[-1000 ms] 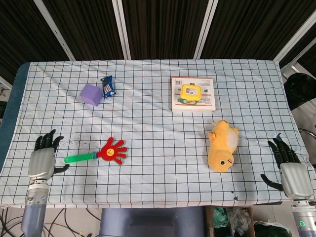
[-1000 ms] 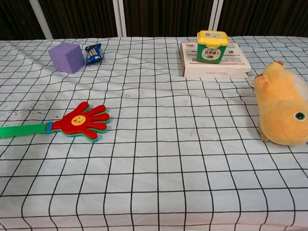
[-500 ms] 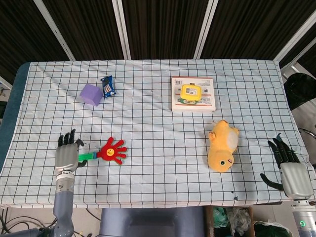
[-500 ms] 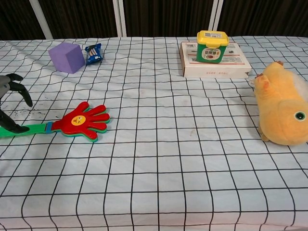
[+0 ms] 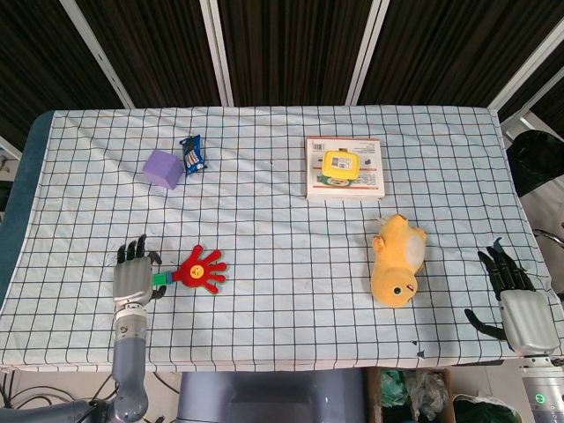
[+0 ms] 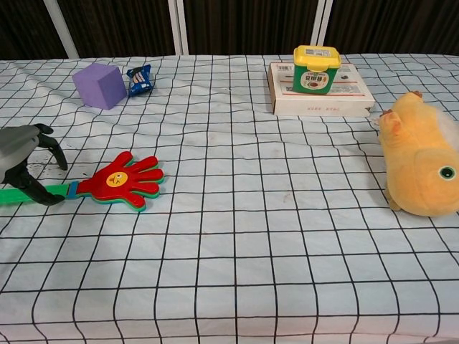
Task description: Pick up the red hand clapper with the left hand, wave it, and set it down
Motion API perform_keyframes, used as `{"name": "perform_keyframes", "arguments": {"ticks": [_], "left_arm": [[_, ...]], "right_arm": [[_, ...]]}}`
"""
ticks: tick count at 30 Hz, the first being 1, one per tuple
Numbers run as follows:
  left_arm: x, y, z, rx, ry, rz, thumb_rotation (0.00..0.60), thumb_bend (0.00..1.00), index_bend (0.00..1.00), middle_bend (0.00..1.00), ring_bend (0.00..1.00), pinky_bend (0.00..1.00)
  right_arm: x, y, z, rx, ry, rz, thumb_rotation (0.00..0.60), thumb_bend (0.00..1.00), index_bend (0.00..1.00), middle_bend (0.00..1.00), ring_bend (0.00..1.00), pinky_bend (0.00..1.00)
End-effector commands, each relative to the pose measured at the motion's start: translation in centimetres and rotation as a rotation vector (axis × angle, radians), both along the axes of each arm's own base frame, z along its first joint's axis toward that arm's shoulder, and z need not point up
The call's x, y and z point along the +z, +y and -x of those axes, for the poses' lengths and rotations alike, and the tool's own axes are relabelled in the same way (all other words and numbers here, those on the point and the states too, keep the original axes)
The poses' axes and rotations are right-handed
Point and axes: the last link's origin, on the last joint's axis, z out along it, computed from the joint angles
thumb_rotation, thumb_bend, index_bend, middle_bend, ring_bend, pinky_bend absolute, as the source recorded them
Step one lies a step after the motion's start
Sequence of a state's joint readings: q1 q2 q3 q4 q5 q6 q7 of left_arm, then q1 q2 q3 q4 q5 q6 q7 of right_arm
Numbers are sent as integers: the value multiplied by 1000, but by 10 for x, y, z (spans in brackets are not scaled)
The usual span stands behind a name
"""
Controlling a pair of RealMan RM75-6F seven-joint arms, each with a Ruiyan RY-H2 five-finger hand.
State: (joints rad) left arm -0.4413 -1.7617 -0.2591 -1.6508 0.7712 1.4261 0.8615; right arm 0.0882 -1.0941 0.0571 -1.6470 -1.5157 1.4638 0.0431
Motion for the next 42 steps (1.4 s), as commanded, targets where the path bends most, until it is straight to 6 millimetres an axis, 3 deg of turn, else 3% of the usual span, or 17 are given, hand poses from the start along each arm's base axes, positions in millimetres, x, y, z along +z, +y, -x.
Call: {"name": "perform_keyframes", "arguments": {"ticks": [1,21,32,42], "left_arm": [[-3,0,-1,2,-2,3,600,237,401,0,0,36],[-15,3,-11,0,-21,22,600,275,404,0,0,40],[-19,4,-13,10,-35,30,600,364,422,2,0,45],[-16,4,-16,-29,-55,-9,600,473,557,169,43,147]], "right_arm": [[0,0,0,0,-1,-1,600,198,0,0,0,146],[0,0,0,-10,-4,-8,600,205,0,0,0,146],[0,0,0,-15,-7,-10,600,213,0,0,0,146],[1,0,0,-18,-8,-10,600,216,0,0,0,146]]}}
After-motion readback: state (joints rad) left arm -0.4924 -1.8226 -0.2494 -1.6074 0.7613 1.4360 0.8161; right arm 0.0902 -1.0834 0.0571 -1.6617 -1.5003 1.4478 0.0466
